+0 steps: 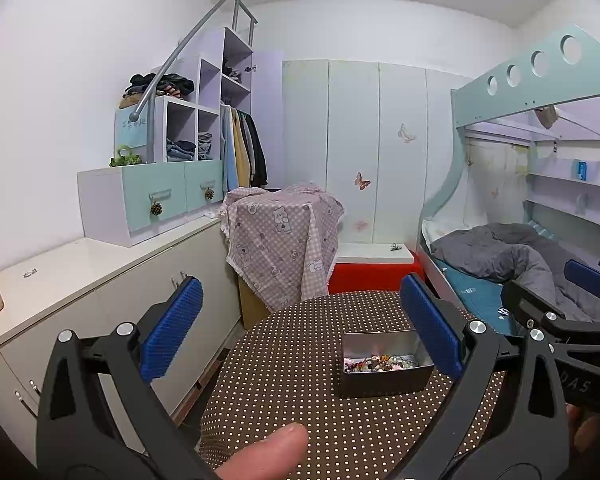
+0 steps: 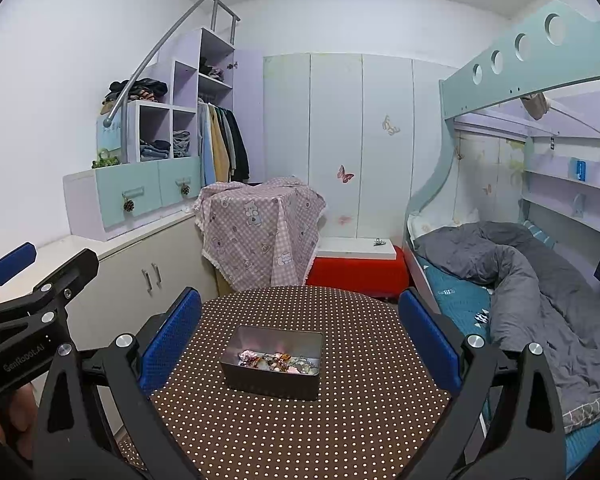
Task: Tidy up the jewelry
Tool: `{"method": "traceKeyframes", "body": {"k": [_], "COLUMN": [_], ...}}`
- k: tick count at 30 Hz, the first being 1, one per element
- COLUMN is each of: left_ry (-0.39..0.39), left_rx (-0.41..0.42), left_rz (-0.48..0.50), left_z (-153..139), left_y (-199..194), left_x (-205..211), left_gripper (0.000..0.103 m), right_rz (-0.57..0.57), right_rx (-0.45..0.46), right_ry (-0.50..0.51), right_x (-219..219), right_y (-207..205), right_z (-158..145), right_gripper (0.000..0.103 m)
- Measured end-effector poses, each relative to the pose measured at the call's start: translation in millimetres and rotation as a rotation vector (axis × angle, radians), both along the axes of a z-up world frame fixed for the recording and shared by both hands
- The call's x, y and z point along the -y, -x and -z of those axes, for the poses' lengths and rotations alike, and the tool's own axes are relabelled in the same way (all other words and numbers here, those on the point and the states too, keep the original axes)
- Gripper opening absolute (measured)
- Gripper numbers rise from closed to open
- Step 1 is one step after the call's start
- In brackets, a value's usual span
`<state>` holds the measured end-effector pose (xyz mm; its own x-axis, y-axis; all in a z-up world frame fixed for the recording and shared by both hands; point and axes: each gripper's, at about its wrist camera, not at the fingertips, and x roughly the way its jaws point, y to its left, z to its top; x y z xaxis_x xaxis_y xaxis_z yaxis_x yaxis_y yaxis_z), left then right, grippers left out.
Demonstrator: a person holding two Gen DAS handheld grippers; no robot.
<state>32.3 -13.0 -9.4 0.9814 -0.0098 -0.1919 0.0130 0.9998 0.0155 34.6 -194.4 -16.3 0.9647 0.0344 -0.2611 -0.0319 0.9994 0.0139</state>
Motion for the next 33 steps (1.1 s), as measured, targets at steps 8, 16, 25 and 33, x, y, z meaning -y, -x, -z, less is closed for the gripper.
{"method": "traceKeyframes", "body": {"k": [8,16,25,33], "left_ry": [0.000,0.000,0.000,-0.002], "left_rx": [0.002,0.002,0.002,0.003], "left_rz": [-0.001,-0.002,-0.002,-0.001], "left_z": [-1.0,-3.3,-2.8,-2.2], "left_y": [0.3,-0.9,-0.6,-1.0], "left_x": [1.7,0.8,1.1,0.3], "left_gripper": [0.097,0.097,0.097,0.097], "right_rz": [0.001,-0.002,-0.002,-0.001], "right_rx": [0.001,-0.001,-0.001,-0.002], "right_ry": [0.002,0.000,0.000,-0.001], "right_x": [-0.7,-0.5,-1.1,-0.4], "right_y": [0.4,0.2,0.1,-1.0], "right_z": [-1.3,-0.6,-0.7,-0.4], "right_gripper": [0.095,0.095,0.095,0.095]}}
